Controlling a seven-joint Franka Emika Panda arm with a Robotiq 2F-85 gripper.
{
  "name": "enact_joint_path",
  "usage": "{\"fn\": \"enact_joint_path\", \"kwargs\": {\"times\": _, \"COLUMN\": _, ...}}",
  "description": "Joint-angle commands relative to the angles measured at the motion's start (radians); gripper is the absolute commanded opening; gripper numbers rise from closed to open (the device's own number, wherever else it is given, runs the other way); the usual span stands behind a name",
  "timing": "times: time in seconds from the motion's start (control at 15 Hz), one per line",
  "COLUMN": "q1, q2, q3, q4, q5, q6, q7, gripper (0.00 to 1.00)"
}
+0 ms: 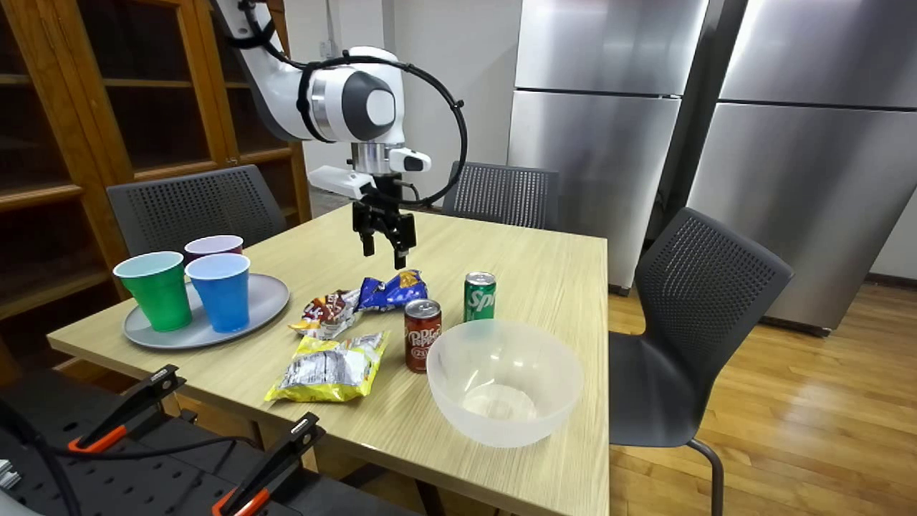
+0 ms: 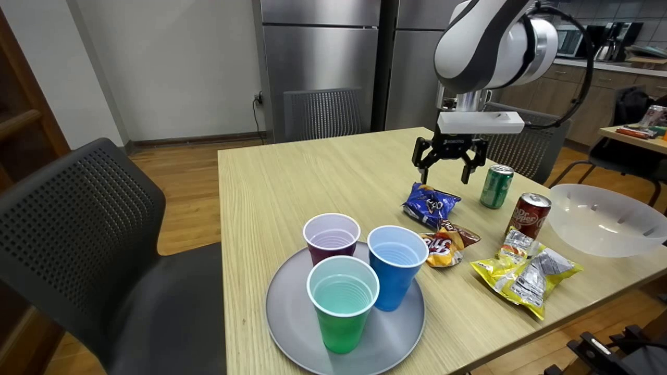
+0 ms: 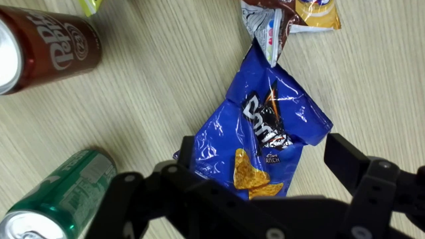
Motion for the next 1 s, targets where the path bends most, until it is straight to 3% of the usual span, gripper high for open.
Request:
{"fn": "enact_joint_path", "kwargs": {"times": 0.0, "q1": 0.005, "q2": 0.074, "q3": -0.01, "q4": 0.079, "q5": -0.003, "q6": -0.012, "q7": -0.024, "gripper": 1.0}}
{"fn": "enact_joint_path", "kwargs": {"times": 0.93, "q1": 0.01, "q2": 0.195, "q3": -0.018, "q4": 0.194, "q5": 0.007, "q6": -0.027, "q7": -0.019, "gripper": 1.0}}
